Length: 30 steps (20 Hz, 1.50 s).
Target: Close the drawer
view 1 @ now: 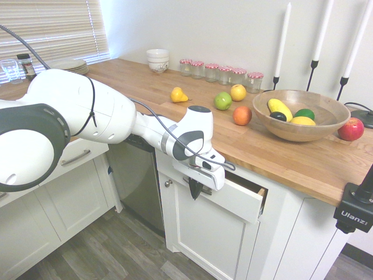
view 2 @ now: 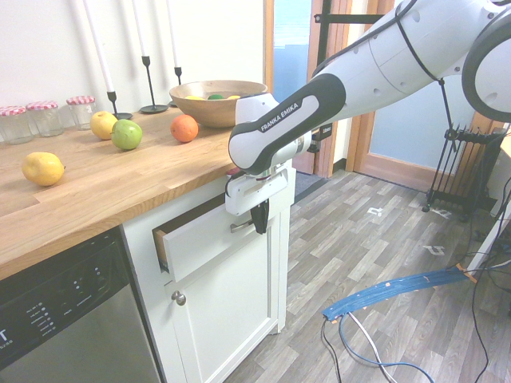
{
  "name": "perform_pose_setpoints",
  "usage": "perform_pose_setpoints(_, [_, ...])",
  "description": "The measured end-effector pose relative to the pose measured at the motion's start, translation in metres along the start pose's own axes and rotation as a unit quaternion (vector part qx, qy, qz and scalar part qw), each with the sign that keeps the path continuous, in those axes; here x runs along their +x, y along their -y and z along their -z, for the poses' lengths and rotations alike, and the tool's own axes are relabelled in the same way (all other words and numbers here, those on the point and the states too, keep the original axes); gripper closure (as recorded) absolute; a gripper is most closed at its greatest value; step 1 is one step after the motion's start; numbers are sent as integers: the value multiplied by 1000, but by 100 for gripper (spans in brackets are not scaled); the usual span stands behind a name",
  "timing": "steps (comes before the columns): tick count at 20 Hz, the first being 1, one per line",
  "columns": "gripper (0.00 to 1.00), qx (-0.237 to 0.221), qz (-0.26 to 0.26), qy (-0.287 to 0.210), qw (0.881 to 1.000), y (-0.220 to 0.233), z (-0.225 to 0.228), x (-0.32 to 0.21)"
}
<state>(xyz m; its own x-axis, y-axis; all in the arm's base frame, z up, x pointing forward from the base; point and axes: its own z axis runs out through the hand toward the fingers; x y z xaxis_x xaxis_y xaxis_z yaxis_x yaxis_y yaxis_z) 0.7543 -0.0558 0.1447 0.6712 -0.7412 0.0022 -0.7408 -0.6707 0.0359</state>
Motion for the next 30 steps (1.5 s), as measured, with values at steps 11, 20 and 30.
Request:
perform_pose_setpoints(11, [0,26,-13,-18,999,-14,49,-37])
perform_pose_setpoints(20, [0,34,-21,-16,999,-70,86,-87])
perform_pose_setpoints(30, [0,35,-18,-22,999,-161,116,-165])
